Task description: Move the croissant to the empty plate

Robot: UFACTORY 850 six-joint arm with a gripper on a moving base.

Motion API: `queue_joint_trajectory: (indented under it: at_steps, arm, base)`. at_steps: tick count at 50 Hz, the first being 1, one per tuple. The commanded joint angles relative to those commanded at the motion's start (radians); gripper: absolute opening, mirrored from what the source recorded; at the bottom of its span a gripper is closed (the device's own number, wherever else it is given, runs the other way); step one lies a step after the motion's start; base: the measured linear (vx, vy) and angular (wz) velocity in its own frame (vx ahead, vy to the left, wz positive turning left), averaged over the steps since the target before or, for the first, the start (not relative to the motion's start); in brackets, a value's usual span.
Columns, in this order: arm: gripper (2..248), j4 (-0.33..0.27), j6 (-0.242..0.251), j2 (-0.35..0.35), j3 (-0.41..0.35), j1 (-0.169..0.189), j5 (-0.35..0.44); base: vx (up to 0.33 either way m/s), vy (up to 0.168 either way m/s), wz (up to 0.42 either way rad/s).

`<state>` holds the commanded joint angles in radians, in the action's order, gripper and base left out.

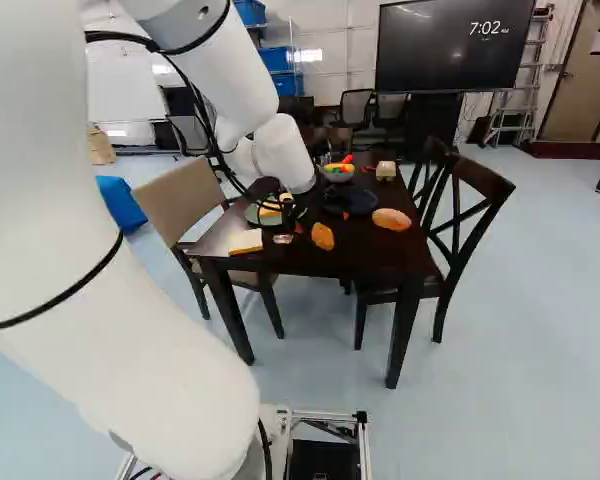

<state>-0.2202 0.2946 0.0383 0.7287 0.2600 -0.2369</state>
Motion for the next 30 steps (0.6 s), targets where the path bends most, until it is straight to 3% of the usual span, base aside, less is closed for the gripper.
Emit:
queue_joint_trajectory:
  at_steps: [30]
  arm:
    - [247,0.066,0.011,-0.011,0.086,0.000,-0.244]
  base:
    - [0.000,0.000,0.000]
